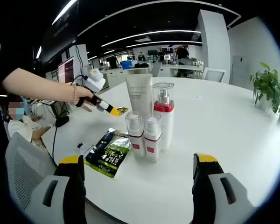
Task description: Arrange the skincare products in the storage area until every visible bottle or jar stands upright without overlapping.
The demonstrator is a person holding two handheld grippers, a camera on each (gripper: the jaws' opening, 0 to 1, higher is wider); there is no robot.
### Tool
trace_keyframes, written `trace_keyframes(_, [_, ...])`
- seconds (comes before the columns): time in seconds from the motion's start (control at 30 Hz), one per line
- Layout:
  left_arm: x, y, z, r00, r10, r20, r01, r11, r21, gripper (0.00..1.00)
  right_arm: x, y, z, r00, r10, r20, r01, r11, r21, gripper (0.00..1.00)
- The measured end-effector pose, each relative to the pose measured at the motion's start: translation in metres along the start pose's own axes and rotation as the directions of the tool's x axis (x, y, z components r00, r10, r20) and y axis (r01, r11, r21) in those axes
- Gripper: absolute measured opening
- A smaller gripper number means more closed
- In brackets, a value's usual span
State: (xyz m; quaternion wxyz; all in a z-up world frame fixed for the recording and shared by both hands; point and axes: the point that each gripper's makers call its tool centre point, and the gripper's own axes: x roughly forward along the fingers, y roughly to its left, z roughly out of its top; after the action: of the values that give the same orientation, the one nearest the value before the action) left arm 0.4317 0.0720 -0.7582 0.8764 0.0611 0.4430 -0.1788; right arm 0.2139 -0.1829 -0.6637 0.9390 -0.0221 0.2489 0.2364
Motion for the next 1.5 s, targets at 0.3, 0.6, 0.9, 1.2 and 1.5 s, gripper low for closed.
trace_keyframes(0.3, [0.008, 0.006, 0.009, 0.999, 0.044, 0.021, -0.043, 0.996, -0.074, 0.67, 0.000, -0.002, -0.001, 1.000, -0.009, -0.007, 0.009, 1.000, 0.006, 0.95])
trace_keyframes(0.6, [0.010, 0.011, 0.011, 0.995, 0.095, 0.012, -0.095, 0.995, 0.034, 0.61, 0.001, -0.004, -0.003, 1.000, -0.018, -0.015, 0.018, 1.000, 0.006, 0.95])
trace_keyframes(0.9, [0.010, 0.005, 0.017, 0.999, 0.027, 0.047, -0.031, 0.997, 0.068, 0.39, 0.001, -0.004, -0.003, 1.000, -0.018, -0.020, 0.018, 1.000, 0.001, 0.94])
trace_keyframes(1.2, [0.015, 0.012, 0.021, 0.998, -0.001, 0.058, -0.005, 0.995, 0.100, 0.37, 0.000, -0.003, -0.001, 1.000, -0.021, -0.006, 0.021, 1.000, 0.003, 0.94])
trace_keyframes(1.5, [-0.001, 0.008, 0.021, 0.994, -0.043, 0.102, 0.027, 0.987, 0.158, 0.37, 0.000, -0.002, 0.003, 1.000, -0.008, 0.017, 0.008, 1.000, 0.007, 0.94])
